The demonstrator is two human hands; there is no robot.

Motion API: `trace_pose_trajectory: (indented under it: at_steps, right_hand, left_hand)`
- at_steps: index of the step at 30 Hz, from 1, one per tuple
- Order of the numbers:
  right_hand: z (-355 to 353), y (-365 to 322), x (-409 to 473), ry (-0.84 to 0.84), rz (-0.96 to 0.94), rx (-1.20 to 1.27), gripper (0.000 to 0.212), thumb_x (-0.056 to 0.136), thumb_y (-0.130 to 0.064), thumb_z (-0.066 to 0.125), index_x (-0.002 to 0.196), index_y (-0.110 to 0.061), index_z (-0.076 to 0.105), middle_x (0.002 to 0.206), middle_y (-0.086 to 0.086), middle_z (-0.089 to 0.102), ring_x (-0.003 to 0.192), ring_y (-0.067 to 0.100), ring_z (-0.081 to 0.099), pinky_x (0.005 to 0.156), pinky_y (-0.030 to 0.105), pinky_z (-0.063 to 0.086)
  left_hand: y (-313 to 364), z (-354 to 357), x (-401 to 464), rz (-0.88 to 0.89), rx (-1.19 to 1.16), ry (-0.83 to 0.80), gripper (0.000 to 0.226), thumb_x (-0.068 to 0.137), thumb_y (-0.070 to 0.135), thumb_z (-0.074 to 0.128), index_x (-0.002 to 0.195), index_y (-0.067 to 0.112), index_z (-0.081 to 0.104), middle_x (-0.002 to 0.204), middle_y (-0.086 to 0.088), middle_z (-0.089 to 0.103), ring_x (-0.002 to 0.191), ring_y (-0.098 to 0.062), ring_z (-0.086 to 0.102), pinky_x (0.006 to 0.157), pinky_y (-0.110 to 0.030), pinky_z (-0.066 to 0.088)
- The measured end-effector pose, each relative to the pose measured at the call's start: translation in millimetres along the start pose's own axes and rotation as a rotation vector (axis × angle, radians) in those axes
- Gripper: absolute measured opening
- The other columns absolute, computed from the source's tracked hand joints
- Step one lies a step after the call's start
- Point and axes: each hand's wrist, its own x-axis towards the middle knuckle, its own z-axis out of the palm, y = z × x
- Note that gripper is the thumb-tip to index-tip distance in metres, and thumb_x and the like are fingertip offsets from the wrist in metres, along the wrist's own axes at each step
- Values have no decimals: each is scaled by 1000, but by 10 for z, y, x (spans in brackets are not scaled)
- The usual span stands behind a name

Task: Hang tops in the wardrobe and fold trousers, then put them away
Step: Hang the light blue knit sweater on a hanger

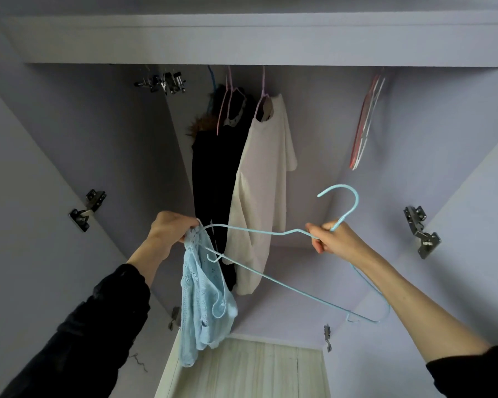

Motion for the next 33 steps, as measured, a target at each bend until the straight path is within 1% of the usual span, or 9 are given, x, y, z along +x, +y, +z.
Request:
trace_pose_trajectory:
  at_steps: [2, 7, 12, 15, 18, 22, 25, 30, 33]
  right_hand:
    - [47, -50, -7, -4, -28, -53, 58, 93, -27, 50, 35, -16, 49, 35, -6, 39, 35, 3, 37, 44, 8, 31]
    - [256, -393, 36, 106, -148, -219, 61, 92, -27, 49, 32, -17, 47, 33, -5, 43, 36, 6, 44, 47, 11, 34]
    - [333, -707, 78, 159, -261, -349, 54, 92, -28, 46, 44, -7, 58, 33, -13, 47, 49, 16, 51, 62, 25, 45]
    - [280, -728, 97, 142, -271, -379, 53, 91, -29, 47, 44, -7, 59, 36, -5, 49, 53, 21, 56, 63, 27, 47]
    - [72, -689, 123, 134, -242, -400, 53, 89, -31, 50, 37, -17, 55, 40, -4, 53, 52, 13, 57, 63, 23, 43]
    - [-326, -656, 147, 205, -247, -297, 56, 88, -29, 54, 33, -22, 56, 32, -4, 43, 37, 6, 47, 48, 12, 36]
    - [-441, -689, 151, 240, -272, -284, 51, 87, -31, 54, 37, -22, 58, 31, -2, 40, 35, 9, 44, 43, 11, 34]
    - [-171, -721, 133, 233, -242, -453, 54, 87, -33, 52, 36, -17, 53, 34, -3, 48, 45, 8, 53, 51, 17, 37]
    - [47, -739, 145, 242, -254, -499, 47, 90, -35, 48, 53, -9, 62, 53, 7, 61, 67, 29, 62, 67, 29, 48]
  left_hand:
    - [17, 43, -9, 54, 24, -2, 13, 75, 9, 67, 77, -4, 70, 67, -11, 64, 60, -23, 61, 74, -32, 53]
    - [245, 185, -166, 259, 181, -82, 16, 77, 12, 67, 61, 13, 70, 58, -5, 59, 58, -16, 54, 66, -29, 46]
    - [404, 263, -239, 399, 205, -120, 13, 80, 14, 68, 70, 7, 72, 63, -9, 61, 62, -18, 53, 72, -35, 48]
    - [422, 240, -227, 403, 151, -124, 11, 80, 12, 68, 71, 10, 73, 66, -10, 63, 62, -17, 54, 70, -33, 48]
    - [391, 146, -131, 347, 79, -72, 16, 82, 10, 67, 68, 16, 70, 68, -4, 62, 64, -14, 54, 67, -28, 46]
    - [261, 9, 35, 239, 46, 22, 11, 84, 11, 63, 74, 15, 67, 80, -7, 63, 80, -20, 58, 74, -28, 44]
    - [197, 76, 57, 218, 61, 9, 10, 85, 10, 61, 78, 10, 69, 78, -7, 62, 79, -20, 56, 73, -28, 43]
    - [332, 264, -55, 298, 129, -33, 11, 82, 13, 65, 73, 15, 70, 75, -8, 65, 73, -18, 58, 67, -27, 48]
    - [446, 354, -181, 352, 120, -83, 11, 81, 13, 66, 71, 12, 71, 65, -3, 59, 63, -15, 52, 61, -22, 42]
